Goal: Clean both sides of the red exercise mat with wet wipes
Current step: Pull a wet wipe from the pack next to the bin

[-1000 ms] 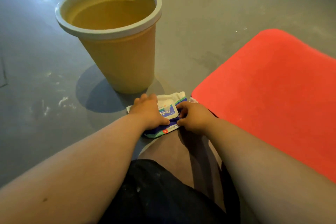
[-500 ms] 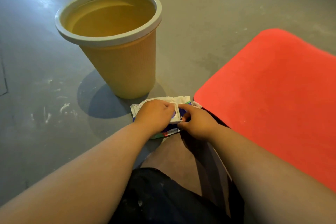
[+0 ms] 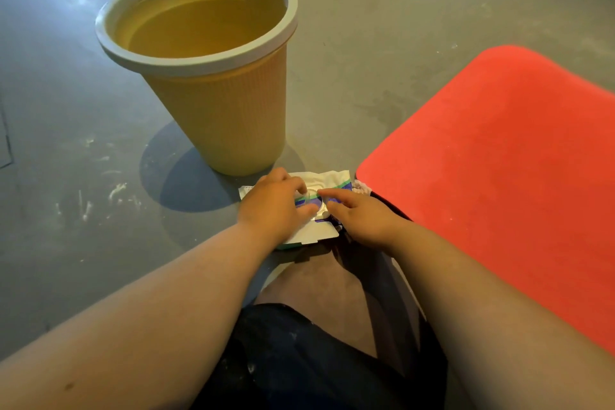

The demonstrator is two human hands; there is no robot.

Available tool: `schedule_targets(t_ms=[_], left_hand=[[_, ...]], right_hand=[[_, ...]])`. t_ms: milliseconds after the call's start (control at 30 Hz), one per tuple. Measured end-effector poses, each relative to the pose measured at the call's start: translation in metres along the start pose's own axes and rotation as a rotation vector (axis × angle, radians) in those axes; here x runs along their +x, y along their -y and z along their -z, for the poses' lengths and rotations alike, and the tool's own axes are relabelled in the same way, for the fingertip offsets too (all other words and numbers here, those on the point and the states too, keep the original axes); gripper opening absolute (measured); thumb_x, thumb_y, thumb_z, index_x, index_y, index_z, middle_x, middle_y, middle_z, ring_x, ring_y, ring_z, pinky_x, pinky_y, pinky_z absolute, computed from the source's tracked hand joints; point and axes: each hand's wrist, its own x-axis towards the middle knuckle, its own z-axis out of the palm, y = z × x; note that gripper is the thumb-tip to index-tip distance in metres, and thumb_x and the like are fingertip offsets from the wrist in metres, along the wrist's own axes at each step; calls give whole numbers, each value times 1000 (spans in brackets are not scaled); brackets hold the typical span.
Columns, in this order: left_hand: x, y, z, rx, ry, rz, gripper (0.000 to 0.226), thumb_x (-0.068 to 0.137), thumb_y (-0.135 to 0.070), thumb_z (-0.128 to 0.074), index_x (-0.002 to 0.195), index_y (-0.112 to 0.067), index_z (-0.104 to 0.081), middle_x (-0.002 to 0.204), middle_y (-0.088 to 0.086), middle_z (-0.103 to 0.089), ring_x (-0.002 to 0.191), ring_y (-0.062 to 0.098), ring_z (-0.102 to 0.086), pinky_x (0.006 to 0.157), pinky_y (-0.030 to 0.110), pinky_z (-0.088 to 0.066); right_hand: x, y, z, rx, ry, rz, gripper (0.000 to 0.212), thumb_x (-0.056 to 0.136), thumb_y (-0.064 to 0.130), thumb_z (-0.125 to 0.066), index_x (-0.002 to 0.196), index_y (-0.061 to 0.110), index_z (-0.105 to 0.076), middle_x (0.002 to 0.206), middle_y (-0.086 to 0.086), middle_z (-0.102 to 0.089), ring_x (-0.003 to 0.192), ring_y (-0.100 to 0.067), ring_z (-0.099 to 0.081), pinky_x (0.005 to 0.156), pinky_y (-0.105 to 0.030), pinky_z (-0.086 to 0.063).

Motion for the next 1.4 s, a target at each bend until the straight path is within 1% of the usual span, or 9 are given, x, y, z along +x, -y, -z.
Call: schedule_targets(t_ms=[133,200,433,600,967,1067,1233,1333,1400], left_hand=[[5,-10,4,41,-18,-12,15,94,-23,-53,108,-21,-59,113,4,-55,93,22,-53,78,35,-50],[4,-9,7,28,-5,-42,31,94,-16,-54,123,-26,-49,115,5,-53,91,24,-55,73,35,-50],[-2,-8,10,503,76,-26,32,95,-38,-44,115,-23,-64,111,5,-46,96,23,-52,77,34,-44],[6,-15,4,617,67,-97,28,92,-27,-57,118,-18,-61,115,5,-47,106,23,-46,85,34,-38],[-7,-20,27,-116,-444,-143,8,98,-14,-44,93,-10,-49,93,7,-47,81,22,-47,70,34,-44],[-8,-24,25,-163,-376,-174,16,102,-22,-39,100,-11,-52,97,1,-46,79,19,-49,66,31,-44],[-11,-14,24,-308,-326,-188,14,101,-25,-42,98,-16,-53,92,-2,-52,77,22,-52,63,35,-41],[-11,-17,22,-437,-238,-115,9,101,-30,-42,101,-24,-49,95,-5,-56,82,17,-54,65,28,-37],[-11,-15,21,-502,-178,27,17,102,-33,-36,112,-26,-49,107,-2,-60,92,18,-57,75,33,-44]], right_hand=[[6,-4,-5,-49,0,-27,42,97,33,-47,136,47,-40,122,0,-58,100,-15,-55,84,-28,-47],[8,-5,-6,-54,8,-43,44,96,33,-48,135,48,-39,116,2,-58,97,-15,-56,84,-30,-49],[8,-4,-6,-72,8,-52,49,94,28,-49,138,47,-36,96,6,-49,76,-11,-50,67,-25,-41],[6,-4,-8,-65,18,-62,51,95,25,-47,139,47,-33,87,9,-44,74,-10,-49,62,-23,-41],[9,3,-8,-157,9,-103,54,93,24,-49,140,47,-32,120,-1,-56,93,-15,-57,82,-31,-53],[10,9,-10,-234,-14,-103,56,91,28,-53,141,41,-31,123,-2,-56,95,-16,-56,79,-29,-51],[2,29,1,-147,-333,80,61,83,29,-61,139,39,-40,110,4,-64,93,-19,-60,74,-25,-43],[1,37,4,-63,-364,110,27,83,17,-57,106,25,-68,87,3,-65,79,-16,-59,61,-25,-40],[4,31,4,81,-454,36,10,82,14,-55,78,13,-64,70,0,-58,64,-16,-52,53,-28,-36]])
